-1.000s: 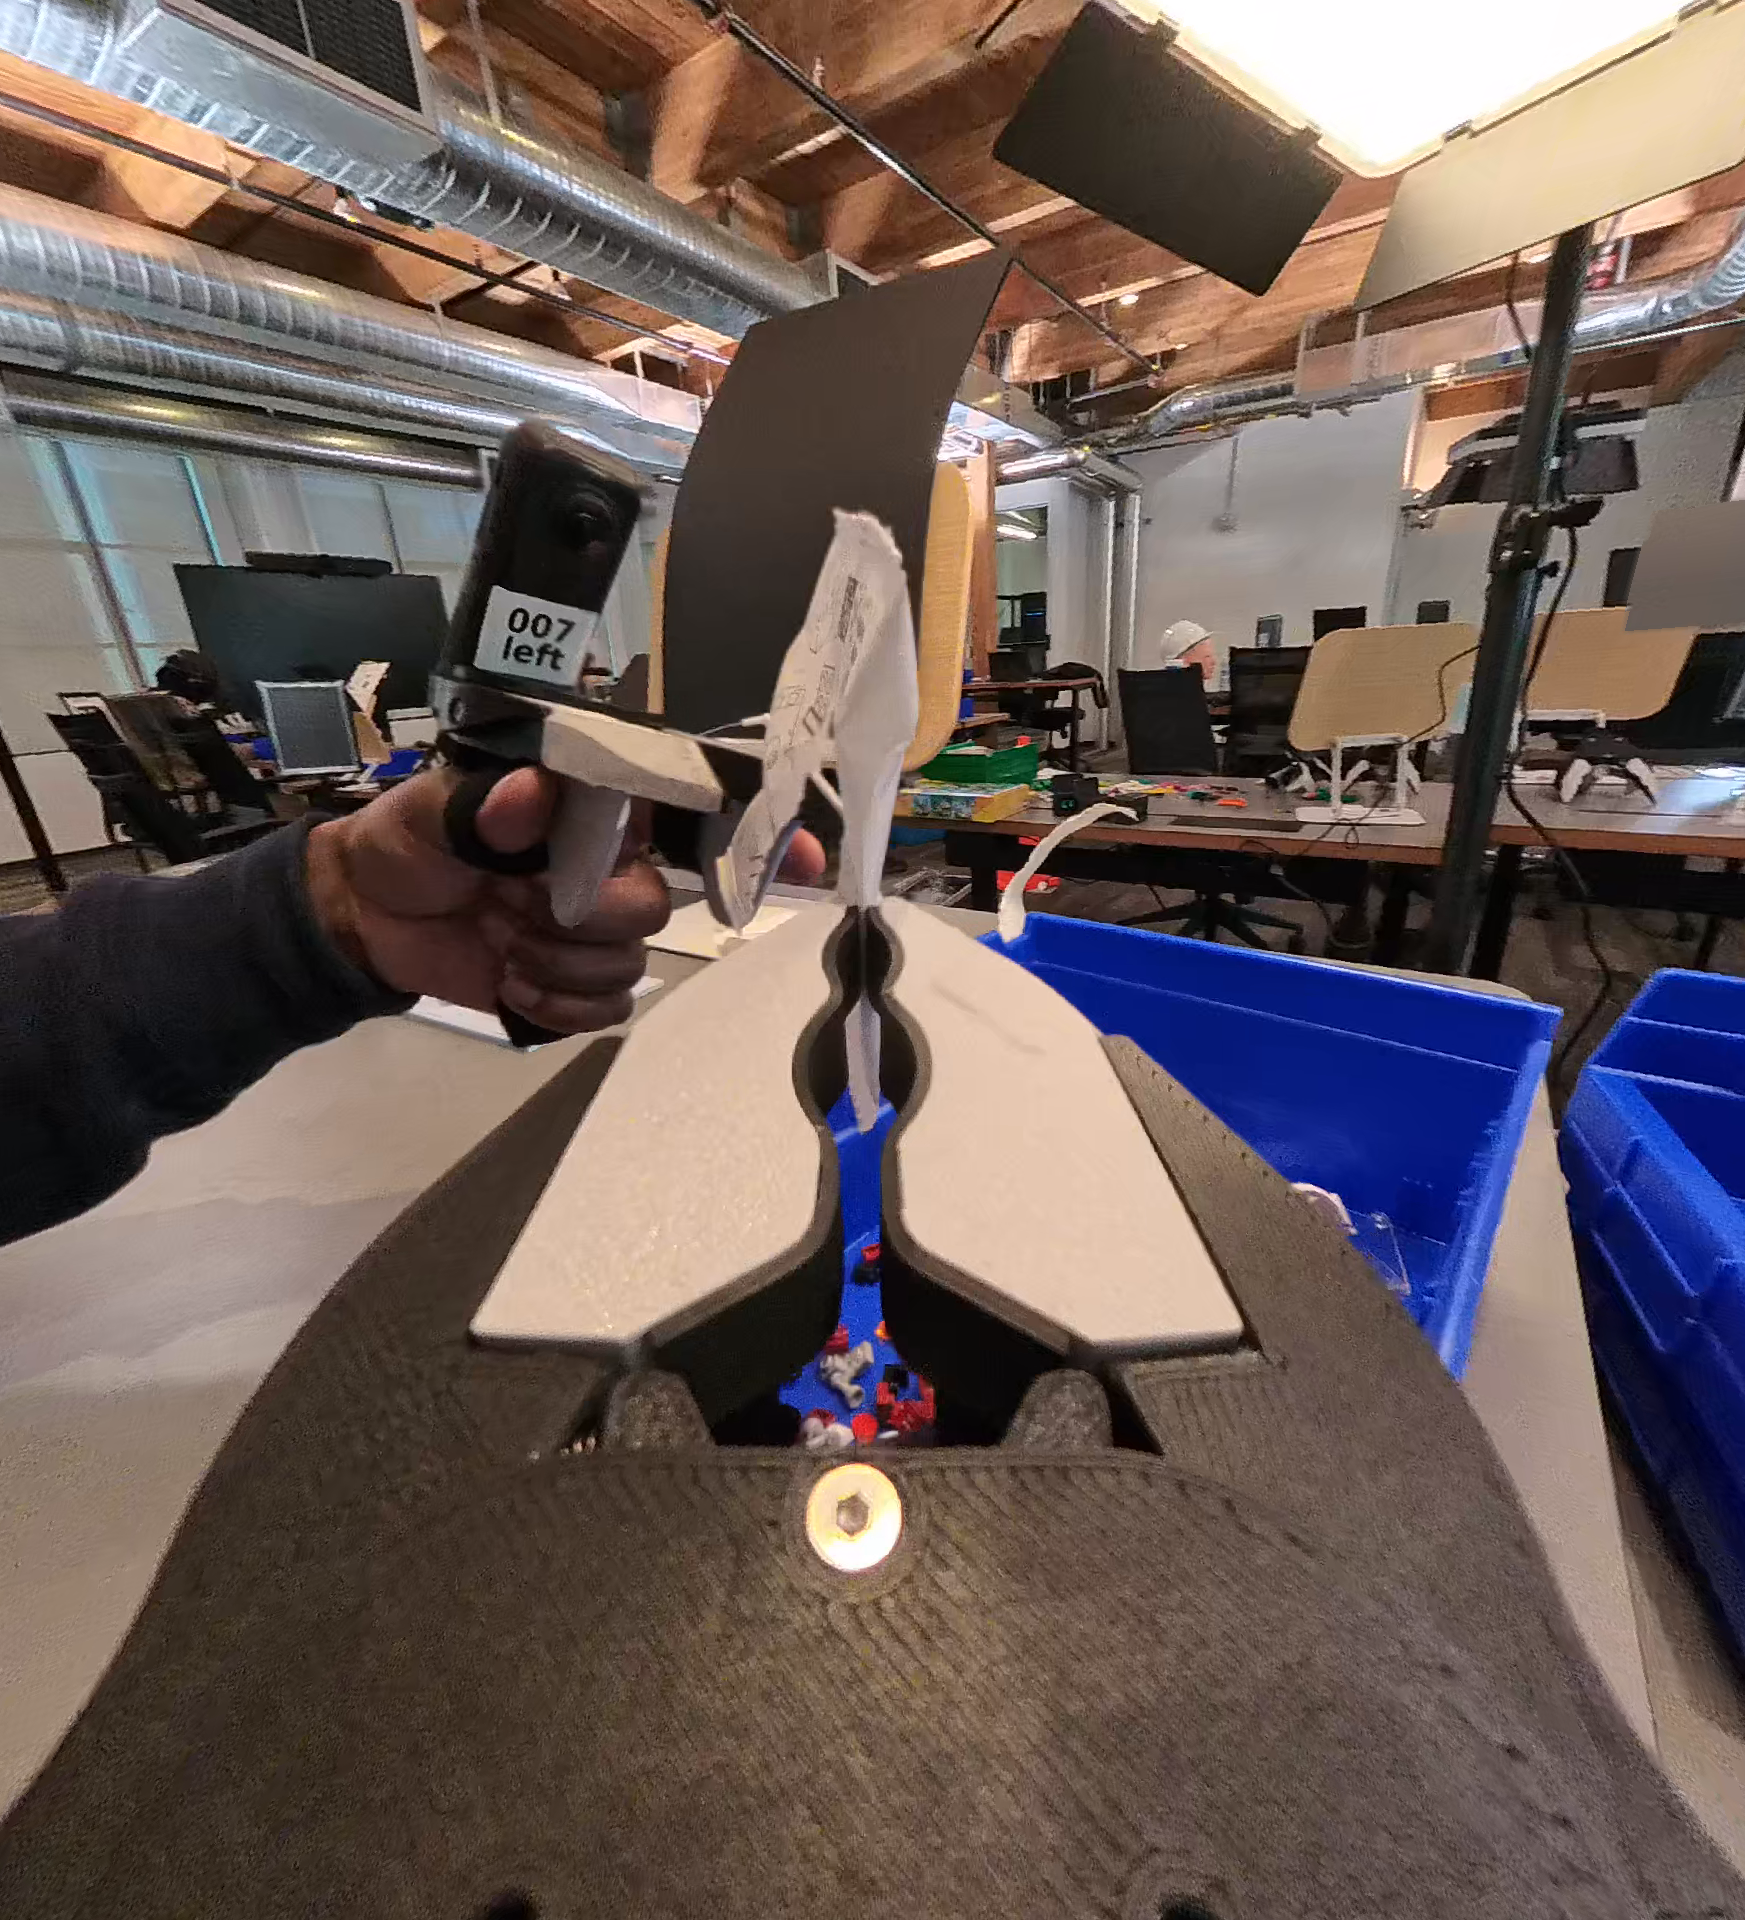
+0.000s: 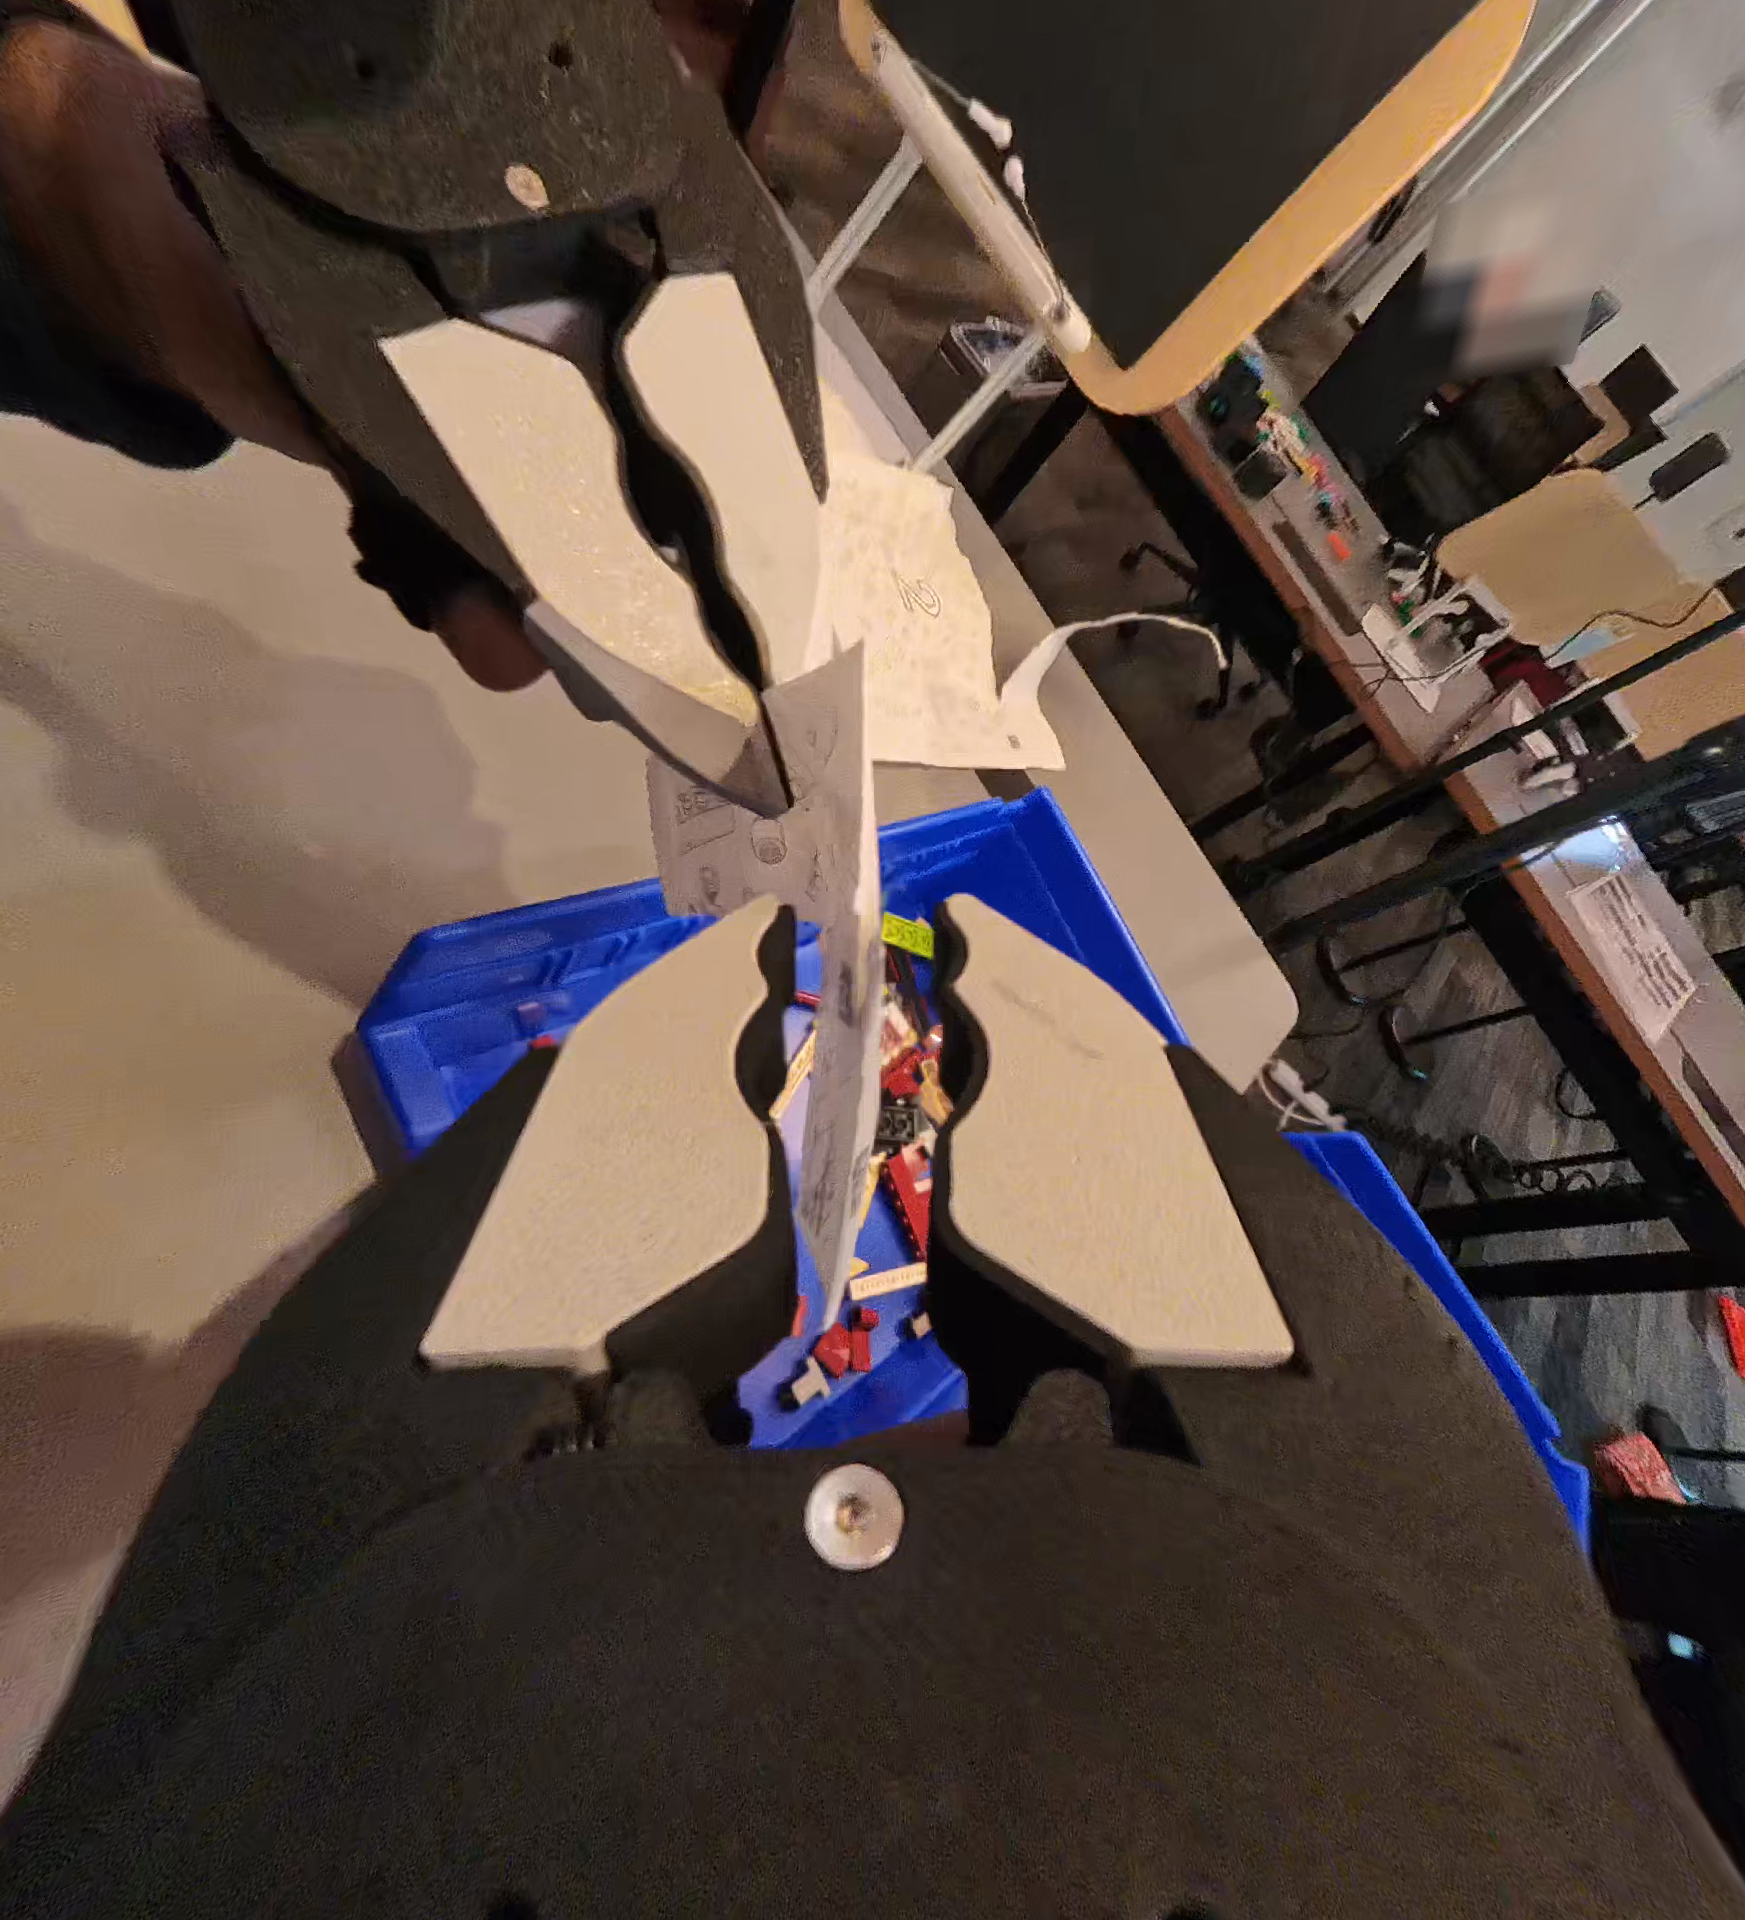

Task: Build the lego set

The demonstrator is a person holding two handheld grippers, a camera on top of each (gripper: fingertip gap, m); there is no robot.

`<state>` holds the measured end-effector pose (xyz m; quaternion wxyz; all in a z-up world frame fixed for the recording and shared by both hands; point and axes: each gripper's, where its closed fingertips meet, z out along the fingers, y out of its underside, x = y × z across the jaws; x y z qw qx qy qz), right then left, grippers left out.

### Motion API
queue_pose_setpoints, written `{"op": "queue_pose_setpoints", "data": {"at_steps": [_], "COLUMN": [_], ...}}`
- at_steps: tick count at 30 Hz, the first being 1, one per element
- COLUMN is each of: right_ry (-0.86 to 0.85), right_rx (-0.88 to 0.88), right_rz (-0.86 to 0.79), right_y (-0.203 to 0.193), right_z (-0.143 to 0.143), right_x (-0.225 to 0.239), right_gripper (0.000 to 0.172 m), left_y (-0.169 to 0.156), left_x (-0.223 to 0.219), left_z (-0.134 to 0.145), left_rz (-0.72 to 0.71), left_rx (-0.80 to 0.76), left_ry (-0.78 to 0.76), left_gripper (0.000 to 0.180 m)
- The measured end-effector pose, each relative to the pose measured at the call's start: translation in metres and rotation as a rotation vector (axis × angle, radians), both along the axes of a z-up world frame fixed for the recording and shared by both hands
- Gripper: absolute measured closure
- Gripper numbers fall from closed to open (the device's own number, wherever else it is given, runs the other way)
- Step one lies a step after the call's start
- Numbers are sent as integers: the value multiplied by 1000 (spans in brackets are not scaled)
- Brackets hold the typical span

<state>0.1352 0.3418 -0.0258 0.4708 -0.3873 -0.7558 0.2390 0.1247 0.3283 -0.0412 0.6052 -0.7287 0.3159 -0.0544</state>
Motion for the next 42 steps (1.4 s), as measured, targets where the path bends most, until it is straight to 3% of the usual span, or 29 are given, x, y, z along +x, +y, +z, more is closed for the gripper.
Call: {"op": "queue_pose_setpoints", "data": {"at_steps": [7,13,19,25,30,35,39,42], "right_ry": [-74,-84,-73,-19,24,174,347,375], "right_rx": [-24,-84,-126,-50,71,-37,-123,-144], "right_rz": [63,91,99,-10,-102,-204,-191,-204], "right_y": [-6,-4,0,24,40,44,27,20], "right_z": [-15,-20,-23,-24,-36,-33,-24,-33], "right_x": [-7,-6,-5,3,11,14,16,14], "right_gripper": [172,171,165,154,148,142,149,148], "left_y": [1,3,6,11,17,14,10,6], "left_x": [0,2,4,-7,-27,-35,-36,-37], "left_z": [-7,-13,-15,-18,-18,-16,-19,-14], "left_rz": [-16,-42,-59,-11,43,14,-20,-85], "left_rx": [-29,-71,-155,-260,-317,-321,-323,-321], "left_ry": [0,-51,-208,-436,-762,-1040,-1137,-1223], "left_gripper": [180,180,180,180,180,180,180,180]}}
